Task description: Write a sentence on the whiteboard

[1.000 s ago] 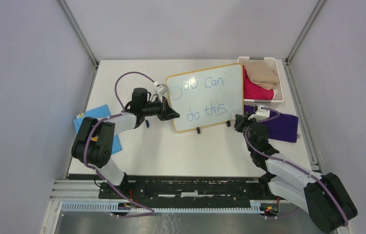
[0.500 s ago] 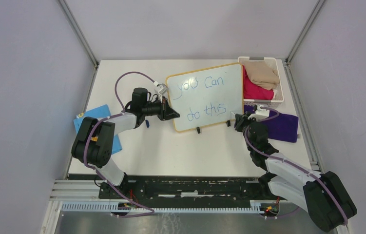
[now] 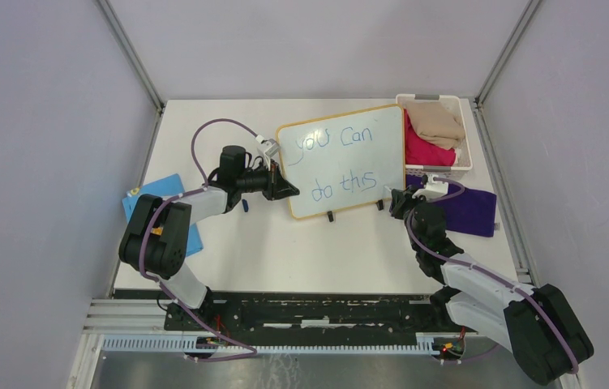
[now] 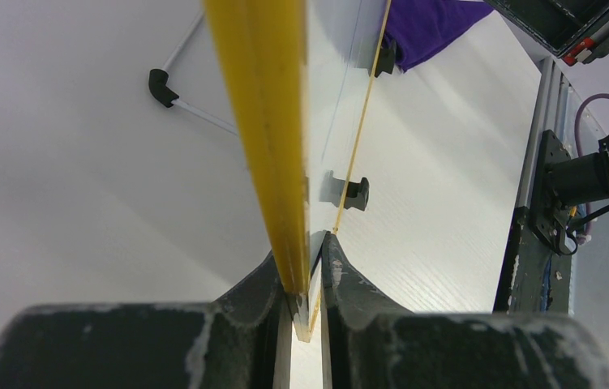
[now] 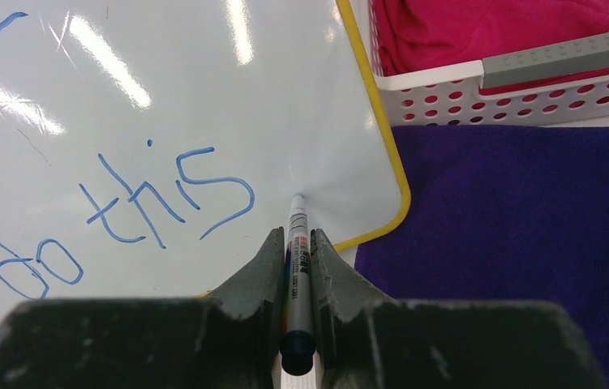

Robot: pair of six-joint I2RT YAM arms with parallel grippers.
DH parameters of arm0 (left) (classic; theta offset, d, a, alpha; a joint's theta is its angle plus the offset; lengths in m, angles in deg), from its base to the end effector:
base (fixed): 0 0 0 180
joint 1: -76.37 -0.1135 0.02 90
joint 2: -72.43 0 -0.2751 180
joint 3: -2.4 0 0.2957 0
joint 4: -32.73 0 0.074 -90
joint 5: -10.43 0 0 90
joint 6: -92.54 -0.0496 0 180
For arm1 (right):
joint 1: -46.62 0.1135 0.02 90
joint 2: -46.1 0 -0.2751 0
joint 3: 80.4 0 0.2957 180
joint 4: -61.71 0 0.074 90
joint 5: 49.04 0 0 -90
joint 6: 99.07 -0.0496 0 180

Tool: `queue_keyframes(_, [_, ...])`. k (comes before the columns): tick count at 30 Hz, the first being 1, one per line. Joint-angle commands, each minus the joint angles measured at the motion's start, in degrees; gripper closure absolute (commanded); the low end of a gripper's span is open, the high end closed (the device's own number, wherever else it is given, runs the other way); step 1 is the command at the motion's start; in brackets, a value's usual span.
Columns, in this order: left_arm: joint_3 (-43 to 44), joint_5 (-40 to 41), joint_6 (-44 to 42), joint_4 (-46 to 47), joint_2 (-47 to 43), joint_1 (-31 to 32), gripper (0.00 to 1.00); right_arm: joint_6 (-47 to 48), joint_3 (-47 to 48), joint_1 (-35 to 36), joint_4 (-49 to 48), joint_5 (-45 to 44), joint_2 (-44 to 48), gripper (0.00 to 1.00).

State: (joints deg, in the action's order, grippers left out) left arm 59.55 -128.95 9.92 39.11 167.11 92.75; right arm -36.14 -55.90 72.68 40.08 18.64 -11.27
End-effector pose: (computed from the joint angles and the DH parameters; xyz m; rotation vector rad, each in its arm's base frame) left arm 0.3424 -0.1399 0.1526 0.6868 1.9905 -1.1536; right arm 0.2217 0.0875 0.1613 0.2973 1.7386 0.3319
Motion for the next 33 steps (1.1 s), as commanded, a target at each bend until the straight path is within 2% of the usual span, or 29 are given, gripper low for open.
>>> queue_keyframes(1, [-0.5, 9.1, -5.6, -8.8, 2.3, 1.5, 0.98, -0.2, 1.2, -0.4, -0.2, 1.2, 0.3, 1.0])
queue_keyframes(10, [-0.2, 10.1, -5.6, -9.1, 2.3, 1.5, 0.98, 0.4, 1.7, -0.4, 2.4, 0.7, 4.7, 1.0])
queue_keyframes(20, [0.2, 11.6, -5.3, -9.6, 2.0, 1.5, 0.97, 0.0, 2.9, -0.3, 11.7, 0.7, 16.7, 1.0])
queue_keyframes(22, [0.3, 12.3, -5.3, -10.1, 1.6, 1.4, 0.91, 0.2, 3.4, -0.2, 13.7, 2.1, 18.9, 1.0])
queue_keyframes(27, [-0.3, 13.8, -5.8, -10.8, -0.2, 1.5, 0.65, 1.5, 3.8, -0.3, 17.7, 3.6, 23.9, 1.0])
queue_keyframes(31, [-1.2, 14.5, -5.7, -10.8, -2.0, 1.5, 0.5, 3.0, 3.8, -0.2, 18.7, 5.0, 25.9, 1.0])
queue_keyframes(33, [-1.6, 15.2, -5.6, -10.9, -3.4, 1.5, 0.36, 3.1, 3.5, -0.2, 18.7, 5.1, 26.7, 1.0])
